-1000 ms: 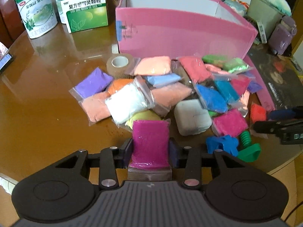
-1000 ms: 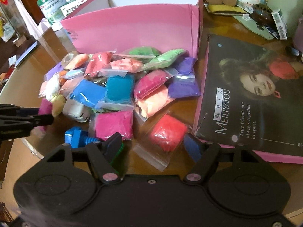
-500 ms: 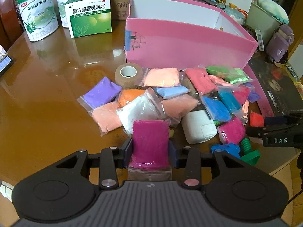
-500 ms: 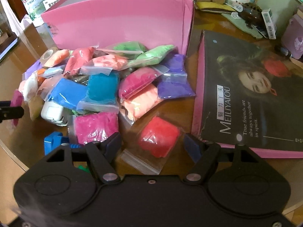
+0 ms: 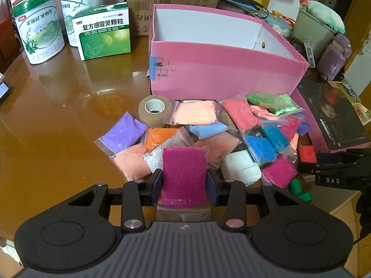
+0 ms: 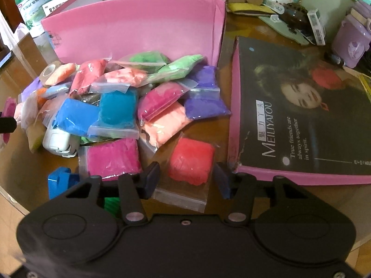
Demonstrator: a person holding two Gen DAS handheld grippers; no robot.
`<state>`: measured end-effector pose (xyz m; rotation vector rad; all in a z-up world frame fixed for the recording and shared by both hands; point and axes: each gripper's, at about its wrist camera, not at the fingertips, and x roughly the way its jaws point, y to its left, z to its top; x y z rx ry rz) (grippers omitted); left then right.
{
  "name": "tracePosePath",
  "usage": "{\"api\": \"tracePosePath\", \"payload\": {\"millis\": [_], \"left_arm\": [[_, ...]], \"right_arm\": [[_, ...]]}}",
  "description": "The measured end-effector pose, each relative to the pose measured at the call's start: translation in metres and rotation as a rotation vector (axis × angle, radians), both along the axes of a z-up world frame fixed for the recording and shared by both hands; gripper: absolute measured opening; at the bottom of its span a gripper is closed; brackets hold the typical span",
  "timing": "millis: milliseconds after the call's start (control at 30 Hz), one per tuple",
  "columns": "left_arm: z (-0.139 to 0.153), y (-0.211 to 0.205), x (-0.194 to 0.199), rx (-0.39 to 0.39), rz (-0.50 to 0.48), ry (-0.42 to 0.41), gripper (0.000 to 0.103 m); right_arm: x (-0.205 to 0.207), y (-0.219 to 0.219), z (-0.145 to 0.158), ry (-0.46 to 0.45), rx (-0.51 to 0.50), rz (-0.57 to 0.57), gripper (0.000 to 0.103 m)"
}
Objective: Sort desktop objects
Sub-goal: 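Lift the magenta packet with the left tool while the right tool grasps the red packet, then carry the magenta packet with the left tool down into the pink box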
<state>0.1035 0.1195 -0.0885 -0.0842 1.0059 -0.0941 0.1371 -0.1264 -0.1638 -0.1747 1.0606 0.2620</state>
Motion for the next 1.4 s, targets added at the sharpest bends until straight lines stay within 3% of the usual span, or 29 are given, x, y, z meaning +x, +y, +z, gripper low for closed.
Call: {"api": "tracePosePath", "payload": {"millis": [133,600,967,1233,1400], "left_arm": [[0.000,0.001,0.002,0.001,-0.009,0.002,0.038],[0.010,0.004,0.009,-0.003,-0.029,-0.024,0.038],[0.014,0.005,0.011,-0.015,-0.040,-0.036,0.038],[0.024,0.004,0.011,-0.033,-0.061,-0.054,0.038],[0.042,0.002,0.019,-0.059,-0.089,-0.089,0.038]], "right_arm": [[0.000,-0.001,0.002,0.008,0.017,0.007,0.041],[-0.006,-0.007,0.018,0.033,0.170,0.016,0.037],[-0.019,0.021,0.034,-0.065,0.084,0.164,0.035],[-0.007,0.007,0.009,0.040,0.131,0.073,0.035],[-0.008,-0.004,0.015,0.042,0.171,0.032,0.035]]}}
